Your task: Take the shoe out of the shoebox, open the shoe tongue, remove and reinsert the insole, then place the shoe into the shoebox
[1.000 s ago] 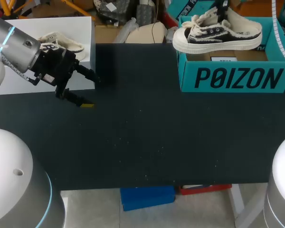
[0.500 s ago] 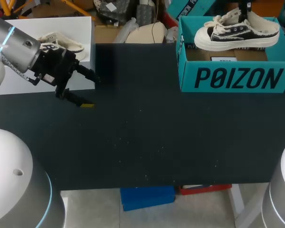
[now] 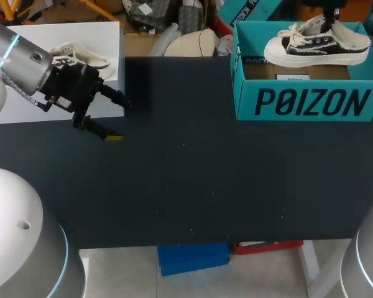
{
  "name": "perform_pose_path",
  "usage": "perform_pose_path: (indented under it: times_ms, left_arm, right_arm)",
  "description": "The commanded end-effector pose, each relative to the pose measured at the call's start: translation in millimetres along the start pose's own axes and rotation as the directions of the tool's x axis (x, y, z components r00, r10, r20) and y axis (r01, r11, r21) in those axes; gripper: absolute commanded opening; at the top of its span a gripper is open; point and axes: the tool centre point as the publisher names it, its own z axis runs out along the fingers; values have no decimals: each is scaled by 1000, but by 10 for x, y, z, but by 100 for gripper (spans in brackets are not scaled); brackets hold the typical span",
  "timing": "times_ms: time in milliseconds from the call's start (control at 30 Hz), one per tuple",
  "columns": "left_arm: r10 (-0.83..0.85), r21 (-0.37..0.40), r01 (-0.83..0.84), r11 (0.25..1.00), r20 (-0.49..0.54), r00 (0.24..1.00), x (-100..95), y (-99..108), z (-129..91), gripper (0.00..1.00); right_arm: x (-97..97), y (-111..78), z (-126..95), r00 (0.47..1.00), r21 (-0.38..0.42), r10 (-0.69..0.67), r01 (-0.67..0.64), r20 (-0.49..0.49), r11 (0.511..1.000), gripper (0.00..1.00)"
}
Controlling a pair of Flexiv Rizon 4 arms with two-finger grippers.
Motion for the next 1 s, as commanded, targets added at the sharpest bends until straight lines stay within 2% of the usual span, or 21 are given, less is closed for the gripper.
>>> perform_pose_path:
  times_ms: [33,333,700,1000]
  left_arm:
    - [-1,-4,1,1000,0,1000,6,-5,-5,100]
    - [-1,-4,1,1000,0,1000,6,-5,-5,100]
    - [-1,-4,1,1000,0,1000,6,-5,-5,100]
    - [-1,-4,1,1000,0,1000,6,-5,-5,100]
  right_arm:
    - [-160,14,107,998,-2,-5,5,-61,1000,0]
    - [-255,114,358,996,-31,-15,12,-83,999,0]
    - [-68,242,858,993,-84,6,-16,-119,996,0]
    - [-9,340,1220,992,-90,9,-20,-126,996,0]
